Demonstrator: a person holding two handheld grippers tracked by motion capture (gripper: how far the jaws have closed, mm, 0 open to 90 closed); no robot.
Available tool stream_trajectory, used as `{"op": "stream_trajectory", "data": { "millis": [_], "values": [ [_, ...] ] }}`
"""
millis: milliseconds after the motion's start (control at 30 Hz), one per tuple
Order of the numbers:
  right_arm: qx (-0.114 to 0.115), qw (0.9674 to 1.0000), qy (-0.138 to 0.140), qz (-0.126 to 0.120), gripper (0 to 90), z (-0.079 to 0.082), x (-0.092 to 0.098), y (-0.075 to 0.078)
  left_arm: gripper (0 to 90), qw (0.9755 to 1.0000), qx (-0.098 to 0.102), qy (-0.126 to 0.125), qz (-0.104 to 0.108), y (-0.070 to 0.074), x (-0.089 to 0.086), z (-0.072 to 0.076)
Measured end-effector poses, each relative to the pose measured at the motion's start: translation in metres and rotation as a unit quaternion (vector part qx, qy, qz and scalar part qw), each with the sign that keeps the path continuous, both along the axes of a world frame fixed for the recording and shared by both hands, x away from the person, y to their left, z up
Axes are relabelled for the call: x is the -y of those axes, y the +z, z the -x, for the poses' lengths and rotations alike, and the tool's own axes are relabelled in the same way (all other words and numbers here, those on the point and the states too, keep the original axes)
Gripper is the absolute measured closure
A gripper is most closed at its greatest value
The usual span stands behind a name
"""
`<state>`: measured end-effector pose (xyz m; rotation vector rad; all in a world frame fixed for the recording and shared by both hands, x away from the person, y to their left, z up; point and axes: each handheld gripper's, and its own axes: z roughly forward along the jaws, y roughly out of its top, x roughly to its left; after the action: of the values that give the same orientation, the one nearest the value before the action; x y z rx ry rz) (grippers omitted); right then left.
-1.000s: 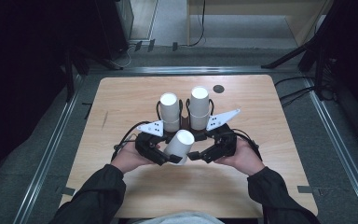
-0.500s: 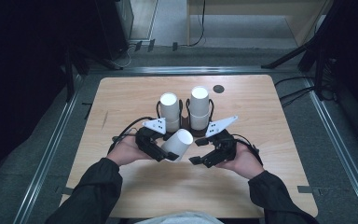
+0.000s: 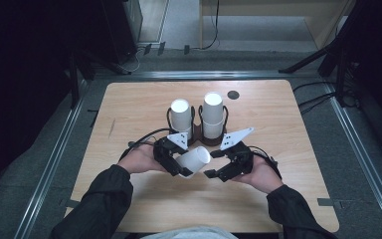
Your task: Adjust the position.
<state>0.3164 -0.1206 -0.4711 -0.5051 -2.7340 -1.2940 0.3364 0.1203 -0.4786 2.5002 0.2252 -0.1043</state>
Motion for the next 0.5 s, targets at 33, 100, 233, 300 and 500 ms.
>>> {"op": "stream_trajectory", "data": {
  "millis": [33,100,233,300,500],
  "values": [
    [0.000,1.0000,0.000,0.000,25.5,0.000,0.000,0.000,29.2,1.0000,0.000,0.000,0.000,0.000,0.000,0.000],
    [-0.002,1.0000,0.004,-0.002,25.5,-0.002,-0.003,-0.002,28.9,0.9999,-0.004,-0.014,-0.006,-0.004,0.002,0.001],
    [-0.002,0.9999,0.015,0.001,25.5,-0.003,-0.009,-0.004,28.9,0.9994,-0.010,-0.027,-0.017,-0.006,0.003,0.003],
    [-0.001,0.9997,0.023,0.005,25.5,-0.002,-0.014,-0.005,28.9,0.9991,-0.018,-0.033,-0.018,-0.007,0.005,0.004],
    [0.010,0.9990,0.039,0.020,32.2,0.000,-0.026,-0.007,28.5,0.9985,-0.018,-0.045,-0.025,-0.008,0.008,0.006]
  ]
}}
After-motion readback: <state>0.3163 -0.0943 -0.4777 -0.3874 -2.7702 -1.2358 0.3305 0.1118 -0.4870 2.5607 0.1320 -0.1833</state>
